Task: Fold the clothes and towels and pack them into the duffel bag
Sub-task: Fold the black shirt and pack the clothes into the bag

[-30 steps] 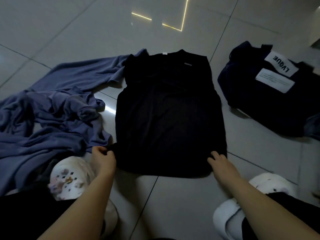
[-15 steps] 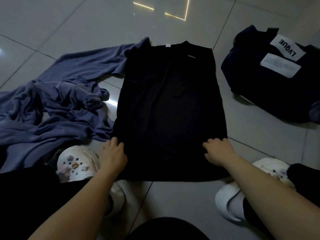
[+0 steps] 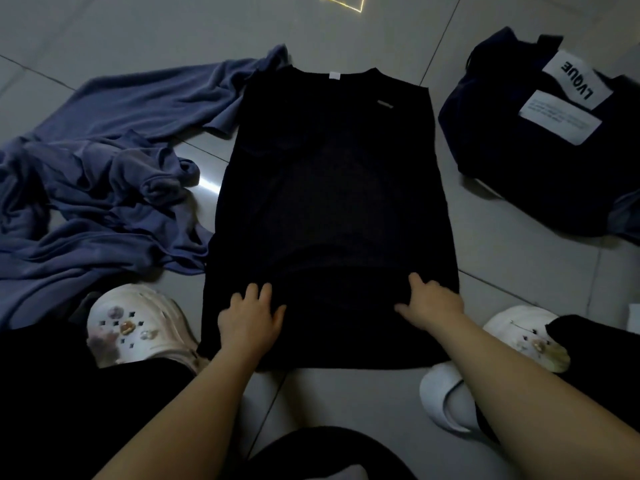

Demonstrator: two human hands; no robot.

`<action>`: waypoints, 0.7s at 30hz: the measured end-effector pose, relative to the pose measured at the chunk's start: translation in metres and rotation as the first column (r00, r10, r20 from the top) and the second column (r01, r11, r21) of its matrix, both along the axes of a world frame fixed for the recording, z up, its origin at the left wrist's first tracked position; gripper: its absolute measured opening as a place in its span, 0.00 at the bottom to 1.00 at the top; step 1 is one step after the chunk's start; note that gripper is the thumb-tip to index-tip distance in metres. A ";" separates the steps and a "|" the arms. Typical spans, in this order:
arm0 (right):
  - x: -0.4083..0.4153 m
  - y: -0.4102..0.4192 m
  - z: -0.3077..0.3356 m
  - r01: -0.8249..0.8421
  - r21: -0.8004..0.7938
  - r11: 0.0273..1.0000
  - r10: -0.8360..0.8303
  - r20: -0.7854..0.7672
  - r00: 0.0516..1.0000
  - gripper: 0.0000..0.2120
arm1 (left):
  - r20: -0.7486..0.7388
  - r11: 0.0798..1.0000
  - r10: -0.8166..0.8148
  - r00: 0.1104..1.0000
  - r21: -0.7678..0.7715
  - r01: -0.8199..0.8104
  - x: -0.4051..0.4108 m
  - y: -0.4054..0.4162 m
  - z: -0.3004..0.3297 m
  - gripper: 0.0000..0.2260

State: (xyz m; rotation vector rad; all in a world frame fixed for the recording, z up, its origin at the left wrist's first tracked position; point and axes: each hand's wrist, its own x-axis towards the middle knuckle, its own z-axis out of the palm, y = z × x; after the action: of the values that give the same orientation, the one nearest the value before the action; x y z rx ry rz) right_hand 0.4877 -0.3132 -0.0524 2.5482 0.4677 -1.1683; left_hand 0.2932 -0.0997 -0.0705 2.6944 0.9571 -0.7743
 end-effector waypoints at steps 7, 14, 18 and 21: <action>0.046 0.051 0.019 -0.129 0.269 0.954 0.109 0.086 0.990 0.25 | 0.216 0.998 -0.038 0.976 -0.034 0.047 0.072 0.052 0.010 0.16; 0.154 0.099 0.008 0.333 0.617 0.713 -0.448 0.035 0.893 0.21 | 0.342 0.683 0.725 0.598 -0.471 -0.558 0.181 0.149 -0.004 0.16; 0.226 0.133 -0.007 0.600 0.735 0.316 -0.731 -0.215 0.648 0.21 | 0.476 0.657 0.749 0.461 -0.442 -0.611 0.233 0.196 -0.019 0.24; 0.273 0.152 -0.021 0.632 0.753 0.185 -0.762 -0.297 0.576 0.28 | 0.546 0.771 0.606 0.578 -0.225 -0.596 0.263 0.222 -0.026 0.31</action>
State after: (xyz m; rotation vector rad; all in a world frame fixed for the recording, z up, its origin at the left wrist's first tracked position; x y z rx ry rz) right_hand 0.7610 -0.1610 -0.0736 3.9039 -0.4921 -1.1119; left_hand 0.5558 0.1220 -0.0965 2.0858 1.5121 0.2089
